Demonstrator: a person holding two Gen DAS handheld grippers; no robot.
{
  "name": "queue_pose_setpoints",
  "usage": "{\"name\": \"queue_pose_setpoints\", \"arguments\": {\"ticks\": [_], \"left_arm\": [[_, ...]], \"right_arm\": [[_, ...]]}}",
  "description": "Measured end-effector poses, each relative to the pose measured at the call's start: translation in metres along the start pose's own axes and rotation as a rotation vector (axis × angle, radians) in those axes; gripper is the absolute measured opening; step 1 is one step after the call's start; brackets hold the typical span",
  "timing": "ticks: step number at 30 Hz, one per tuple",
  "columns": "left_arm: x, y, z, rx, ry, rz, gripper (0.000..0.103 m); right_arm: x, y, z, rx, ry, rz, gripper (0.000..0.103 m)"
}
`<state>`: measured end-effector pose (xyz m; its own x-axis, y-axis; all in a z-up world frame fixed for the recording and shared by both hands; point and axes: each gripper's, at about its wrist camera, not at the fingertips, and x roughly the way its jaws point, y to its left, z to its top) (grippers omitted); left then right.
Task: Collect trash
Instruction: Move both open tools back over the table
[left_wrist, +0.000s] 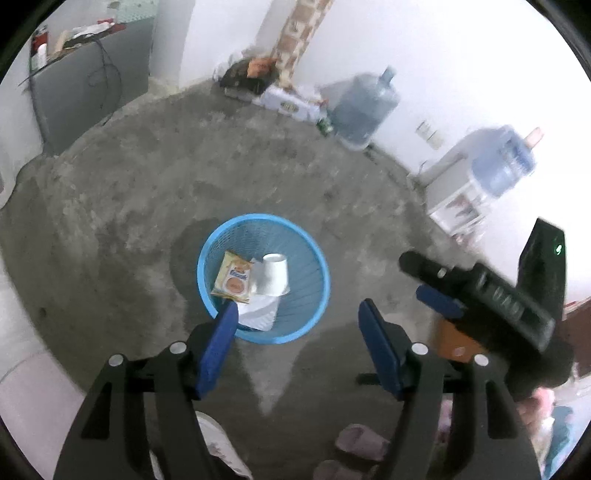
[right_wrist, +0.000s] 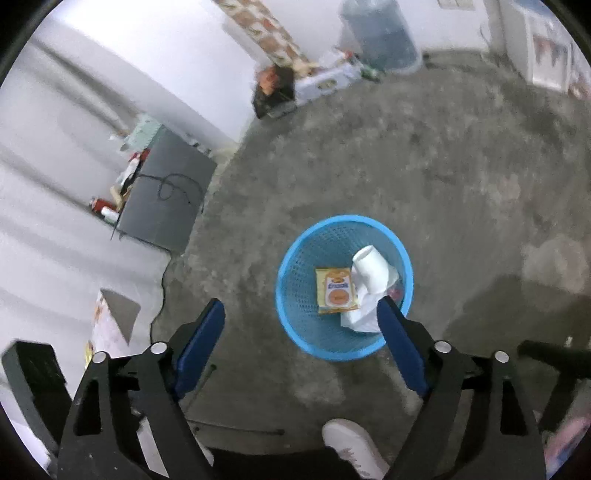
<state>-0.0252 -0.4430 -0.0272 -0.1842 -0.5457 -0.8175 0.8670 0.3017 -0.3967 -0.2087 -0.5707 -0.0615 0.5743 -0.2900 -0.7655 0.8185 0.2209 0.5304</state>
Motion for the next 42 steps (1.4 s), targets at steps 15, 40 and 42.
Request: {"name": "queue_pose_setpoints", "arguments": {"ticks": [15,40,42], "left_arm": [[-0.198,0.068,-0.104,-0.068,-0.217,0.221,0.071],[-0.352,0.173,-0.291,-0.344,-0.497,0.447,0.072],[-0.358,0.184,-0.3,-0.368,-0.518,0.456,0.073]], "right_arm": [[-0.055,0.122,-0.086,-0.403,-0.106,-0.218,0.095],[-0.086,0.214,-0.189,-0.755,-0.158,0.078,0.095],[-0.084,0.224,-0.198,-0.763,-0.116,0.11,0.095]]}}
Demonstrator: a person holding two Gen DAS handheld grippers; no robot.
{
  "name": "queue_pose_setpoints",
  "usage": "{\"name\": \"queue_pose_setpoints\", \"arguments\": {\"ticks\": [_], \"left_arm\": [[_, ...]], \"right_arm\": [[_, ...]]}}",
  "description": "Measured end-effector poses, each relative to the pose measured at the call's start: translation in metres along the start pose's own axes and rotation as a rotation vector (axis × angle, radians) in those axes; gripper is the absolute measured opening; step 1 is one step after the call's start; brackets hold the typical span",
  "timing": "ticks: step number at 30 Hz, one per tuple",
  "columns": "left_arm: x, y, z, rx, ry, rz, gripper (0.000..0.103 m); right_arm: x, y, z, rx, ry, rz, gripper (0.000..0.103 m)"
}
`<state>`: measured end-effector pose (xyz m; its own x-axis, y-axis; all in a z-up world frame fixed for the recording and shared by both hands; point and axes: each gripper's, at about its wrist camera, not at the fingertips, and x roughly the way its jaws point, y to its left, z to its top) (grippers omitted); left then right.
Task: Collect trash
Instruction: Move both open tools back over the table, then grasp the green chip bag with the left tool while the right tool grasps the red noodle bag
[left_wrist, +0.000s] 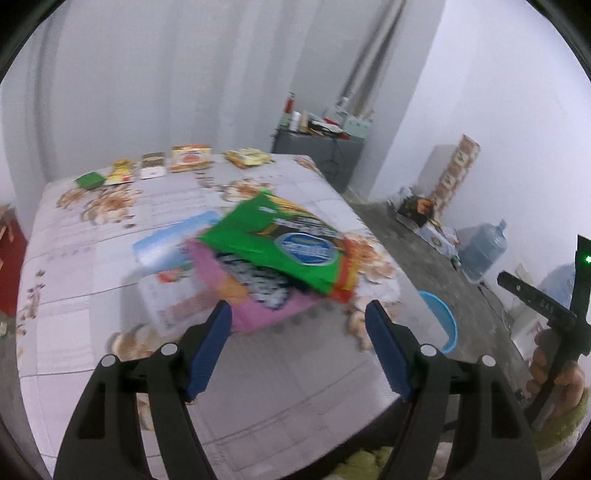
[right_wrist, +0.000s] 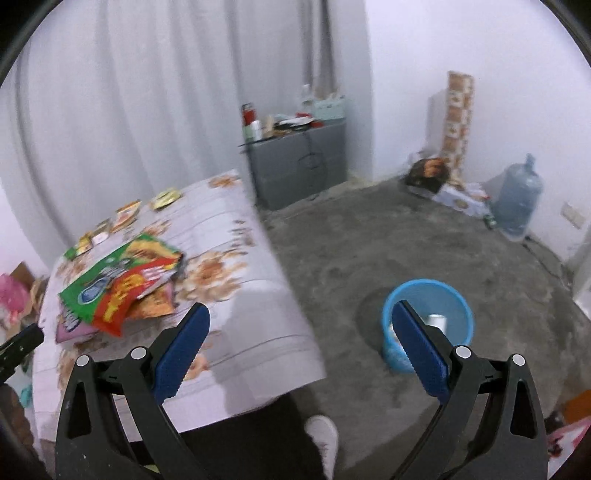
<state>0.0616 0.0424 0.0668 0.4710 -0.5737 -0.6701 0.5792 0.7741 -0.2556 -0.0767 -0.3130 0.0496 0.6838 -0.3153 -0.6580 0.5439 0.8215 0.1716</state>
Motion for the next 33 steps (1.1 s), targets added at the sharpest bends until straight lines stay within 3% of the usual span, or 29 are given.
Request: {"name": "queue_pose_setpoints", "arguments": {"ticks": [8,14,17,23,33], "left_arm": [[0.001,0.039,0.003,-0.074,-0.064,-0.002,0.073],[0.007,0.056,0.012,-0.096,-0.096,-0.021,0.073],[0.012,0.063,0.016,-0.108,-0.104,-0.028,0.073],[0.028,0.074,0.03,-0.127,-0.097,-0.019,0.072],[0.063,0.069,0.049,-0.052,-0.049,0.061,0.055]], "right_arm": [[0.024,0.046,0.006,0.033,0.157,0.315,0.093],[0.061,0.075,0.009,0.153,0.313,0.571,0.076],[0.08,0.09,0.013,0.21,0.381,0.657,0.07],[0.119,0.107,0.019,0.341,0.502,0.736,0.057],[0.153,0.104,0.014,0.473,0.6,0.774,0.054]]}}
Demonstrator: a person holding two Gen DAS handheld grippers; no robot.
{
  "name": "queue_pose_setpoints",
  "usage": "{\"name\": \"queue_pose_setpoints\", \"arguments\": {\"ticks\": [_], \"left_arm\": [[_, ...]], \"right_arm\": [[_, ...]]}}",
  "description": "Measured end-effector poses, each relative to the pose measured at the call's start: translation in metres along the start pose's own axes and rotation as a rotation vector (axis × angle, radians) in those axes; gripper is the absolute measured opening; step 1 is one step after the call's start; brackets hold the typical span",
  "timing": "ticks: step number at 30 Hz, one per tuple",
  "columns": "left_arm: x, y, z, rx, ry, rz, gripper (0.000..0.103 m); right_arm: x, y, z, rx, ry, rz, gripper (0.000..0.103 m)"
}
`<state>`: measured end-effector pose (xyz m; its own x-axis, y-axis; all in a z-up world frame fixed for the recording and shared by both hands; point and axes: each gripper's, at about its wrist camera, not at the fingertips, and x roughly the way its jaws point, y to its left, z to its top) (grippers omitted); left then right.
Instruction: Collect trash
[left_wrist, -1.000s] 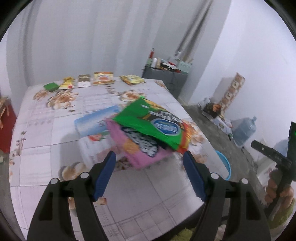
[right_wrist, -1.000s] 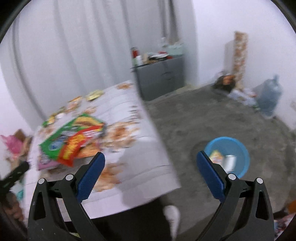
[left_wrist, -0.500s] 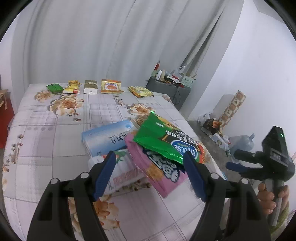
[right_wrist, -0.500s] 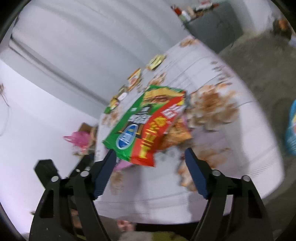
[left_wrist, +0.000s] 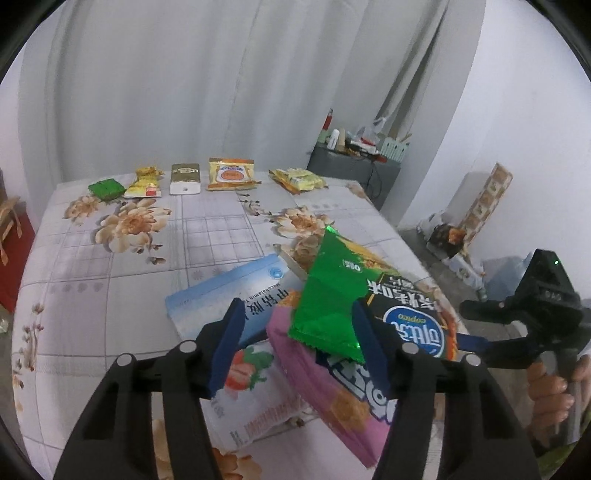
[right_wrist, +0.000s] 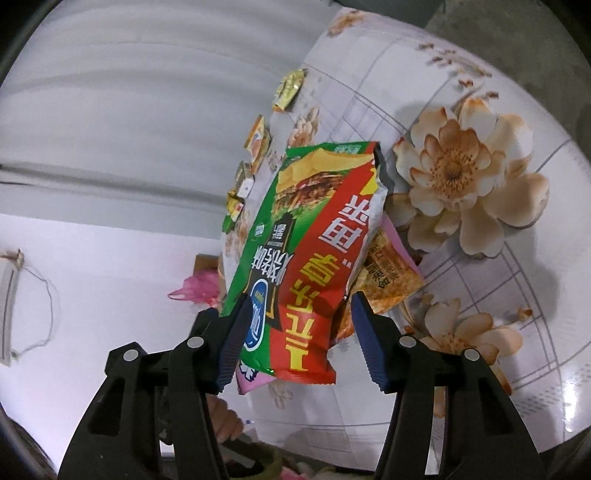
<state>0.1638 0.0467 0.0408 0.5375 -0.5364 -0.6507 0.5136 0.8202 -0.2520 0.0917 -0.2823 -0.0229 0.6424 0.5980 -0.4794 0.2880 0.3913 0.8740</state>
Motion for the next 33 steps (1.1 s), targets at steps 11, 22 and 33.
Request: {"name": "queue_pose_setpoints", "arguments": {"ticks": [11,22,33], "left_arm": [[0.019,-0.003,-0.005,0.006,0.045,0.008,0.039],[0.019,0.0,-0.007,-0.001,0.046,0.011,0.031],[0.016,-0.005,-0.008,0.005,0.044,-0.009,0.029]], "right_arm": [[0.004,-0.017,0.01,0.081,0.036,0.112,0.046],[0.006,-0.022,0.009,0.114,0.038,0.166,0.037],[0.011,-0.01,0.011,0.084,0.031,0.177,0.024]]}}
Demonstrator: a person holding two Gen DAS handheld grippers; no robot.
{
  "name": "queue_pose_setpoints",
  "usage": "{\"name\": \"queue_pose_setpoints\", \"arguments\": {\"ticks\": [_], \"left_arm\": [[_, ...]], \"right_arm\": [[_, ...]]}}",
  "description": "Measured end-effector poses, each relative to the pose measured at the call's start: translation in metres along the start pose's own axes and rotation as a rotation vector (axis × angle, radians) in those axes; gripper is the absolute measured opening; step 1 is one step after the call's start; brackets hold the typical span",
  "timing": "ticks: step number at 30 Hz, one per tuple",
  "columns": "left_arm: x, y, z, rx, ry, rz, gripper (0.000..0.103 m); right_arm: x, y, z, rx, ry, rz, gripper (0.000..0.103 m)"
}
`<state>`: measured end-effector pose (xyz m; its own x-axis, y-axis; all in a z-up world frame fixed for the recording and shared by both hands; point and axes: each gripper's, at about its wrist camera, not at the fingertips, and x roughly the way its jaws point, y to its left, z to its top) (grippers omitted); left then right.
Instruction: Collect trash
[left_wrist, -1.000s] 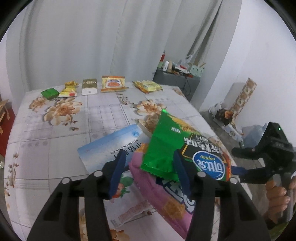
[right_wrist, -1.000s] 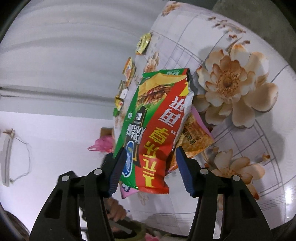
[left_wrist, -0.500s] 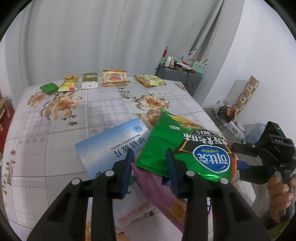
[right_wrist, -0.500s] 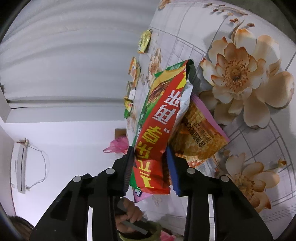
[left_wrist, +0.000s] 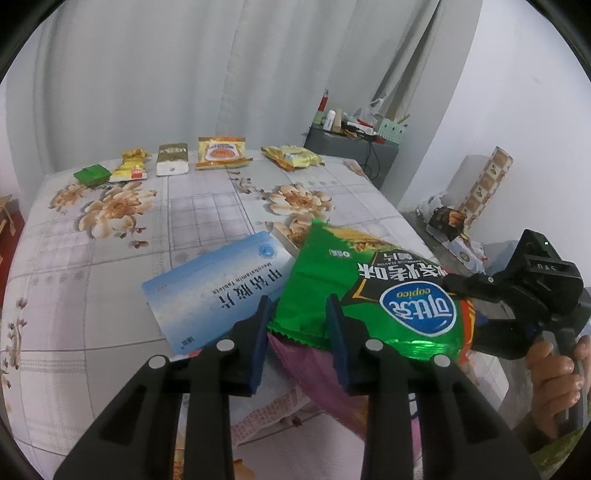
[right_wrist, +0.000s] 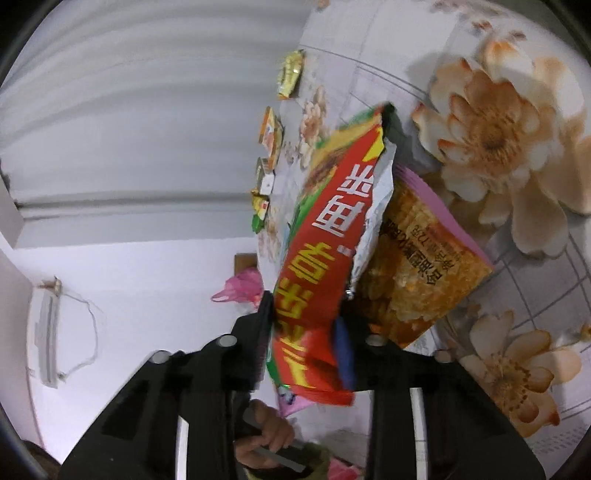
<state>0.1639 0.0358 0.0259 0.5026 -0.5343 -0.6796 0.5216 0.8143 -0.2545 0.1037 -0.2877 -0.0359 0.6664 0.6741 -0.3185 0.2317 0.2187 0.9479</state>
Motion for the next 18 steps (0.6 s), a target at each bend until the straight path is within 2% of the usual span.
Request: {"name": "queue_pose_setpoints", "arguments": {"ticks": [7,12,16,18], "left_arm": [[-0.03,0.021,0.004,-0.088,-0.077,-0.084,0.029],[-0.038,0.032,-0.001,-0.151,-0.034,-0.162,0.029],[-0.028,0.033,-0.006,-0.159,0.033,-0.161,0.03],[-0.02,0.032,-0.004,-0.154,0.06,-0.138,0.039]], "right_arm": [[-0.033,0.006,0.0,-0.043,-0.062,0.098,0.02],[-0.065,-0.007,-0.007,-0.049,-0.082,0.159,0.02],[-0.067,-0.017,-0.015,-0.08,-0.031,0.092,0.02],[-0.064,-0.026,-0.021,-0.081,0.001,0.014,0.02]]}}
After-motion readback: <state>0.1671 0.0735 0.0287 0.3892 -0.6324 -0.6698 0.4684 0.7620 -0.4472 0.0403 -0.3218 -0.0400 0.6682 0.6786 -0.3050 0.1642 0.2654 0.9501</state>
